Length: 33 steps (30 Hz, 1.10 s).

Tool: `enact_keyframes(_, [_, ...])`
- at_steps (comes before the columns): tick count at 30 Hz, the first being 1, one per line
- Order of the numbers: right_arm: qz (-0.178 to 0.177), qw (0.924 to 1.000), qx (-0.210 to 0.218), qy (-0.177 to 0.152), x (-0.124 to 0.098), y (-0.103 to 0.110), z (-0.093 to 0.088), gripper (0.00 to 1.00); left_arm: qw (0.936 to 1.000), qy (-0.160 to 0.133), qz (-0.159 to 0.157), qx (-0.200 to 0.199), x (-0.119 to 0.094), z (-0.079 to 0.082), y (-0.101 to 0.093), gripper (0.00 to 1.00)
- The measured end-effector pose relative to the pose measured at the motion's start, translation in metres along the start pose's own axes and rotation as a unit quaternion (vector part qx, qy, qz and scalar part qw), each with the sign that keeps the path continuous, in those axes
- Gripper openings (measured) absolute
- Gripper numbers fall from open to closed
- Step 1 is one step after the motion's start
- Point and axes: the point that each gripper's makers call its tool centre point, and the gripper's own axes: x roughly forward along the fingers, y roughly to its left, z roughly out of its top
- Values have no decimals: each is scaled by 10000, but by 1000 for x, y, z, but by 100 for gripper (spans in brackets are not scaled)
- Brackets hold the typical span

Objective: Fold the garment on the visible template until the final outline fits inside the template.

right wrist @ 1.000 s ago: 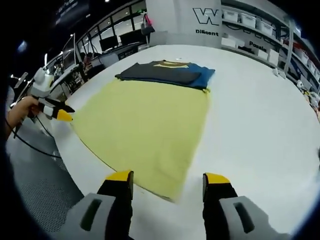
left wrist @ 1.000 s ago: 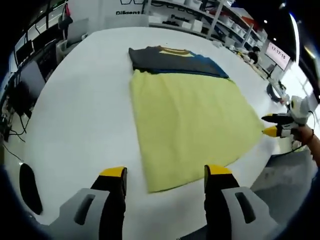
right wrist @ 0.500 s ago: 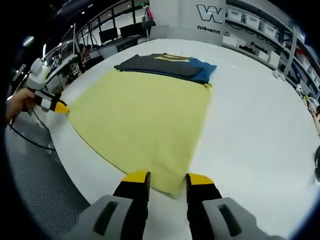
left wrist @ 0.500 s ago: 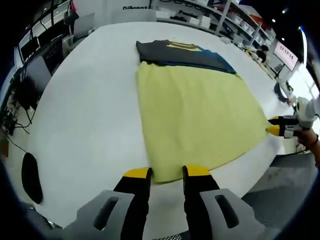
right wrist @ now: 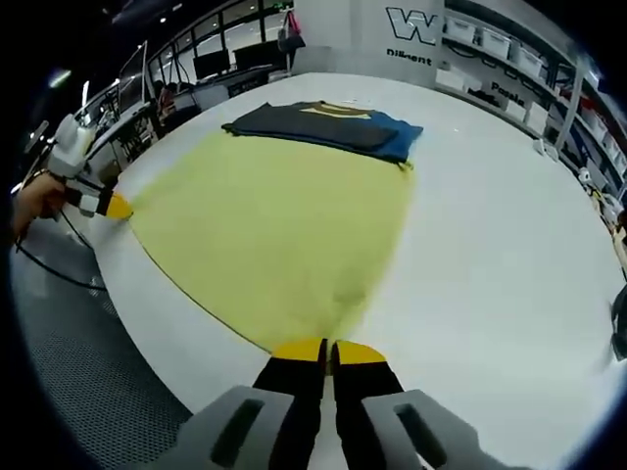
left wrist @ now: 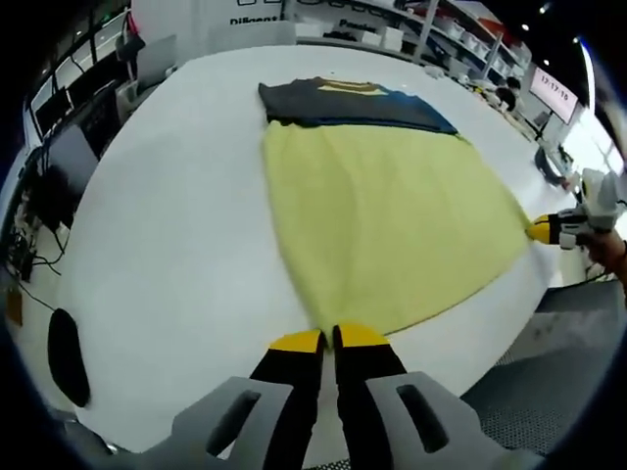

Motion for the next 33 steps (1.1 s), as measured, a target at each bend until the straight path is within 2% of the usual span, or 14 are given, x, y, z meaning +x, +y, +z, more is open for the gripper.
enact_keyframes(2, [47, 9998, -153, 97, -3, 2, -1, 0, 10000, 57, 34, 25, -3, -1, -1, 7])
enact_keyframes(5, [50, 9996, -178, 220, -6, 3, -4, 0, 9996, 166, 53, 229, -5, -4, -4, 7])
enact_keyframes(11, [90, 9987, -221, 443, -15, 5, -8, 0, 9988, 349, -9, 343, -11, -12, -10, 7])
enact_keyframes(24, [280, 9960, -286, 804, -29, 11, -26, 0, 9982, 442, -143, 376, -22, -30, -20, 7])
enact_keyframes(25, [286, 9958, -285, 821, -29, 12, -27, 0, 9975, 551, -193, 402, -22, -38, -23, 7])
enact_keyframes(27, [344, 9947, -261, 931, -32, 14, -32, 0, 9968, 643, -197, 430, -24, -43, -25, 7])
enact_keyframes(33, [429, 9928, -185, 1104, -38, 18, -40, 0, 9956, 788, -210, 463, -28, -51, -27, 7])
